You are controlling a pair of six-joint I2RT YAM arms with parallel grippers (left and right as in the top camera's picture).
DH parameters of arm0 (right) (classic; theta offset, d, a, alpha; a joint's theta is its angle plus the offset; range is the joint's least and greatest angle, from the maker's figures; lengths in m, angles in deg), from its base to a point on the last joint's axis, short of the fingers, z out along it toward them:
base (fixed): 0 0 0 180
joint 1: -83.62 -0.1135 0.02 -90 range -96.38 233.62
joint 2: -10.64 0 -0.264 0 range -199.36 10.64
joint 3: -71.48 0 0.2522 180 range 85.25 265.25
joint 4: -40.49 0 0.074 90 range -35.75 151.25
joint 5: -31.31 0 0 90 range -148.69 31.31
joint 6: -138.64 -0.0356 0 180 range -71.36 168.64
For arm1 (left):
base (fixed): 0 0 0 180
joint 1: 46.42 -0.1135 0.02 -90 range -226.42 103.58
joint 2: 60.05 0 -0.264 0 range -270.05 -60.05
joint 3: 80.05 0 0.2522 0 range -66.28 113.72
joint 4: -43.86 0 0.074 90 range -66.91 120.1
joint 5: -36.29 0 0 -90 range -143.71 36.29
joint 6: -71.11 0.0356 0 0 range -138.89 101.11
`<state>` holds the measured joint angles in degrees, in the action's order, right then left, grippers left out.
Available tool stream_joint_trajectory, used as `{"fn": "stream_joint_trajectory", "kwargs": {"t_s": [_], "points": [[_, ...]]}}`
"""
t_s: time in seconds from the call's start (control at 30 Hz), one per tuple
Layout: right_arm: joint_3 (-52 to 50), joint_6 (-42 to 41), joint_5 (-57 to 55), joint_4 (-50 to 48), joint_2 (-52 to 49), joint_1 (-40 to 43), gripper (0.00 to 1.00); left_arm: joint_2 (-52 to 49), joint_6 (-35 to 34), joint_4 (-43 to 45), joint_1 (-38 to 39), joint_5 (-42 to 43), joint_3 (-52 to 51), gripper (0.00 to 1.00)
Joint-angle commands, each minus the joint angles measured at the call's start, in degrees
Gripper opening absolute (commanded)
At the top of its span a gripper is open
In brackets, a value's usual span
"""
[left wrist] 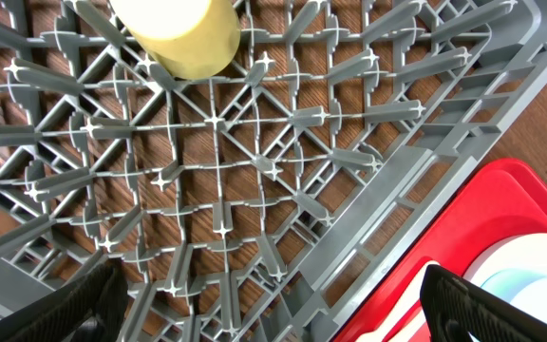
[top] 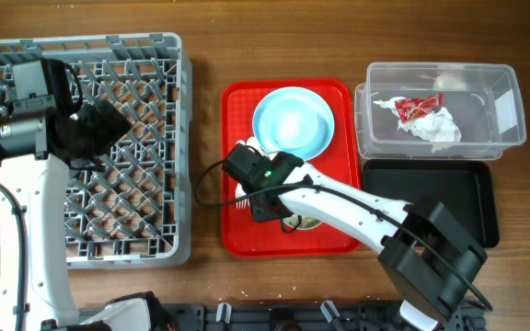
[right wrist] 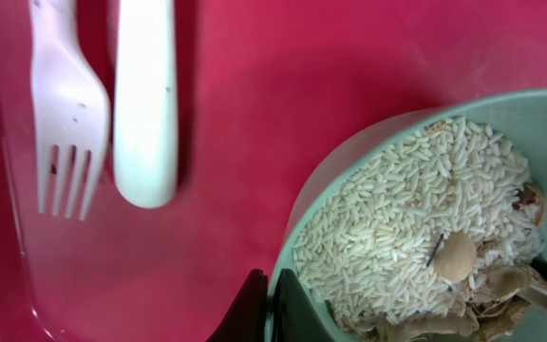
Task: Sort waste into correct bins and load items into the dishwasher rack
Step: 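Grasp the rim of the green rice bowl with the right gripper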
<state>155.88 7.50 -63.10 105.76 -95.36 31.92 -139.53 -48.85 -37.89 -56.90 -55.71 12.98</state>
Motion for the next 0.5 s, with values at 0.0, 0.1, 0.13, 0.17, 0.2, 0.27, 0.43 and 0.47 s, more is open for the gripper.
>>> {"fn": "stream_joint_trajectory", "kwargs": {"t_s": [0.0,0.1,0.13,0.17,0.2,0.27,0.43,0.47], "points": [[-0.1,-0.9,-0.3,1.3,-1.5,-0.1,0.04,0.5,-0.7,0.0,-0.3,0.0,0.7,1.00],[1.1,-1.0,-1.9,3.6,-1.5,-0.1,0.04,0.5,-0.7,0.0,-0.3,0.0,0.7,1.00],[1.6,-1.0,-2.8,4.4,-1.5,-0.1,0.04,0.5,-0.7,0.0,-0.3,0.0,0.7,1.00],[1.9,-1.0,-3.4,5.0,-1.5,-0.1,0.04,0.5,-0.7,0.0,-0.3,0.0,0.7,1.00],[2.3,-1.0,-4.0,5.6,-1.5,-0.1,0.04,0.5,-0.7,0.0,-0.3,0.0,0.7,1.00],[3.3,-1.0,-5.1,7.0,-1.5,-0.1,0.04,0.5,-0.7,0.0,-0.3,0.0,0.7,1.00],[5.1,-2.5,-9.0,10.7,-1.5,-0.1,0.04,0.5,-0.7,0.0,-0.3,0.0,0.7,1.00],[5.1,-2.5,-9.2,10.9,-1.5,-0.1,0.04,0.5,-0.7,0.0,-0.3,0.0,0.7,1.00]]}}
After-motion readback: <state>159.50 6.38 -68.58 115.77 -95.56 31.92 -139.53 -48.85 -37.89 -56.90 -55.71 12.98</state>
